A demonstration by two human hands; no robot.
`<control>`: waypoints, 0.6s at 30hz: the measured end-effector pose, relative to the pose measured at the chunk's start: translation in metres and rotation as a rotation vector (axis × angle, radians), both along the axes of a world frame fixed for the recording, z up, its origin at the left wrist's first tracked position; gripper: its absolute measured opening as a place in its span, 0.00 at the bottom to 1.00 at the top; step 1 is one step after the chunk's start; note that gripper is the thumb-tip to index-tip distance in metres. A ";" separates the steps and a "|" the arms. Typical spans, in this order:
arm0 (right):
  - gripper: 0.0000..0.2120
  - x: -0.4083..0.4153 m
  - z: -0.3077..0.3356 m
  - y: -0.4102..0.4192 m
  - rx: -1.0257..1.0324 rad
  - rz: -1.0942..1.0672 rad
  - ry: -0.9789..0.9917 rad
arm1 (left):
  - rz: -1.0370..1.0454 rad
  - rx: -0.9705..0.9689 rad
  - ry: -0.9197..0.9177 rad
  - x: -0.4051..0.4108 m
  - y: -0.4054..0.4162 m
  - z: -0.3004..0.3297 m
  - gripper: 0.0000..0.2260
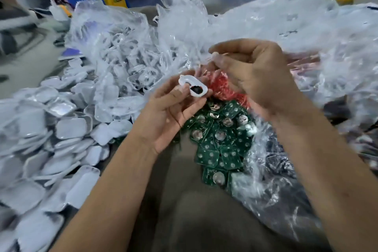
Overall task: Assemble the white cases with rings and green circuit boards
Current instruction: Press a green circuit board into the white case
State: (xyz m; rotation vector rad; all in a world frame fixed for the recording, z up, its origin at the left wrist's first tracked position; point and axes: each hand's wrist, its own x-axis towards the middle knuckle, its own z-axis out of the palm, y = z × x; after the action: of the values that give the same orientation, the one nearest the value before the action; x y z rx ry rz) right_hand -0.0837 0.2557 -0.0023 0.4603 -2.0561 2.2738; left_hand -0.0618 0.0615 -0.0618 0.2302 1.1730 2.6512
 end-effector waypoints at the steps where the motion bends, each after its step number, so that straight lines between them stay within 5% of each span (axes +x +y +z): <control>1: 0.07 0.005 -0.011 -0.005 -0.014 0.027 -0.015 | 0.005 -0.032 0.006 0.005 -0.006 -0.001 0.17; 11: 0.03 0.003 -0.053 -0.008 -0.044 0.091 -0.054 | -0.051 -0.071 -0.039 0.007 -0.030 0.003 0.20; 18: 0.05 0.008 -0.051 -0.012 0.149 0.018 0.157 | -0.197 -0.178 -0.098 0.005 -0.026 0.001 0.16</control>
State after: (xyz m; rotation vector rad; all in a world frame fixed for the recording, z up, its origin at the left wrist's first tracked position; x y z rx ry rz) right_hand -0.0757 0.2437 -0.0536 0.6451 -2.1574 2.0293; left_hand -0.0568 0.0356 -0.0611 0.1720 1.2754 2.3467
